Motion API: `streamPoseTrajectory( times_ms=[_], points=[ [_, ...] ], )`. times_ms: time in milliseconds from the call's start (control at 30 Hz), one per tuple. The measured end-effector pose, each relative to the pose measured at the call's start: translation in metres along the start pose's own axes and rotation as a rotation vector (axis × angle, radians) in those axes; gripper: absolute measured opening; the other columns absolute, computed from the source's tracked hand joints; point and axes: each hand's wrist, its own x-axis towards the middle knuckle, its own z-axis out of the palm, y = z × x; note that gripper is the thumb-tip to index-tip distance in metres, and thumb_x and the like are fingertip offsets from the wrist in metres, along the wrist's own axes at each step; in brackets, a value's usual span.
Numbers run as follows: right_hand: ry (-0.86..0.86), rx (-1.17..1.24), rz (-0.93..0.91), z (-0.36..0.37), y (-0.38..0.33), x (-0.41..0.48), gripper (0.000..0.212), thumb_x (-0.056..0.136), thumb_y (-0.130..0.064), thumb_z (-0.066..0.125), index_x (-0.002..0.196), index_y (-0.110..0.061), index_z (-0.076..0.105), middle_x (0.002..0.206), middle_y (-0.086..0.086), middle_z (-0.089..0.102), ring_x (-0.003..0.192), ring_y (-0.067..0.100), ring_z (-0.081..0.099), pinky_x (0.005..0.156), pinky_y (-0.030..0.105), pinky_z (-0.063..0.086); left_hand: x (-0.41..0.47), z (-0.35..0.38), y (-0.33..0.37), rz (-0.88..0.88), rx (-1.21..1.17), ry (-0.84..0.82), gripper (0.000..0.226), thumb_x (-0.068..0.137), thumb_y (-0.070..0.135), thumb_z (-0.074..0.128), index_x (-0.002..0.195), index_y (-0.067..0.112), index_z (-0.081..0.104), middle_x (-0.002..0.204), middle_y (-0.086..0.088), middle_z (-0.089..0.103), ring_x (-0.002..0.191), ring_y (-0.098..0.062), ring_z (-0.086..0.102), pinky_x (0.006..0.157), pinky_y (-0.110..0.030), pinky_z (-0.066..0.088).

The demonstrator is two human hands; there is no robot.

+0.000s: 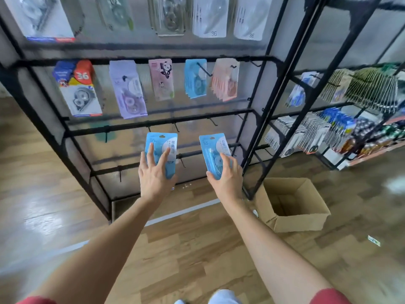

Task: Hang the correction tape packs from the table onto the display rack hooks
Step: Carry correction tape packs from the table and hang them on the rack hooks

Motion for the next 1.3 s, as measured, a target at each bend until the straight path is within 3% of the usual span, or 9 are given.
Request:
streamPoseTrajectory(
  times_ms=[400,567,767,967,1100,1200,1300],
  points=[
    [0.083,0.073,-0.133,0.004,0.076,0.176,0.066,0.078,-0.03,0.075,0.134,-0.006,0.049,0.13,0.02,0.05,0.113,0.037,0.05,0.089,0.051,0.049,0.133,0.066,0.089,0.034,0.005,0.14,0.081,0.083,0.027,0.07,0.149,0.034,0.024,0.16,-0.01,0.0,0.144,-0.036,-0.002,0.117,-0.052,0.011],
    [0.124,0.138,-0.232,0.0,0.111,0.252,0.063,0.074,-0.023,0.079,0.127,-0.001,0.054,0.123,0.023,0.054,0.108,0.041,0.053,0.084,0.054,0.051,0.189,0.094,0.144,0.062,-0.037,0.265,0.078,0.076,0.02,0.076,0.144,0.03,0.039,0.158,-0.017,0.012,0.143,-0.044,0.006,0.113,-0.058,0.015],
    [0.077,0.158,-0.337,0.004,0.136,0.306,0.064,0.074,-0.026,0.079,0.127,-0.001,0.053,0.124,0.021,0.055,0.109,0.038,0.054,0.084,0.052,0.053,0.226,0.114,0.175,-0.009,-0.003,0.332,0.087,0.078,0.022,0.076,0.139,0.045,0.017,0.158,-0.008,0.002,0.144,-0.042,0.0,0.113,-0.059,0.013],
    [0.057,0.211,-0.38,0.015,0.136,0.325,0.063,0.072,-0.021,0.082,0.125,0.001,0.055,0.119,0.023,0.057,0.106,0.04,0.056,0.084,0.051,0.052,0.238,0.123,0.177,0.01,0.062,0.389,0.094,0.066,0.018,0.084,0.14,0.035,0.029,0.151,0.0,0.008,0.137,-0.054,0.019,0.104,-0.064,0.025],
    [0.034,0.233,-0.371,0.023,0.127,0.331,0.064,0.073,-0.022,0.081,0.126,0.0,0.054,0.122,0.022,0.055,0.108,0.04,0.055,0.082,0.053,0.053,0.246,0.124,0.174,-0.022,0.064,0.348,0.093,0.074,0.02,0.079,0.139,0.044,0.018,0.154,0.003,-0.001,0.142,-0.049,0.009,0.11,-0.061,0.017],
    [0.043,0.253,-0.353,0.024,0.118,0.334,0.064,0.075,-0.023,0.079,0.129,-0.002,0.052,0.126,0.021,0.053,0.112,0.04,0.053,0.084,0.053,0.053,0.26,0.119,0.174,-0.081,0.077,0.217,0.091,0.084,0.027,0.07,0.143,0.052,0.006,0.16,-0.007,-0.01,0.145,-0.04,-0.007,0.116,-0.054,0.008],
    [0.075,0.254,-0.352,0.026,0.113,0.342,0.065,0.076,-0.023,0.079,0.131,-0.003,0.051,0.127,0.022,0.053,0.115,0.04,0.052,0.088,0.054,0.051,0.278,0.115,0.176,-0.116,0.075,0.136,0.087,0.089,0.032,0.063,0.149,0.044,0.002,0.158,-0.007,-0.019,0.144,-0.035,-0.014,0.117,-0.05,0.008]
  ],
)
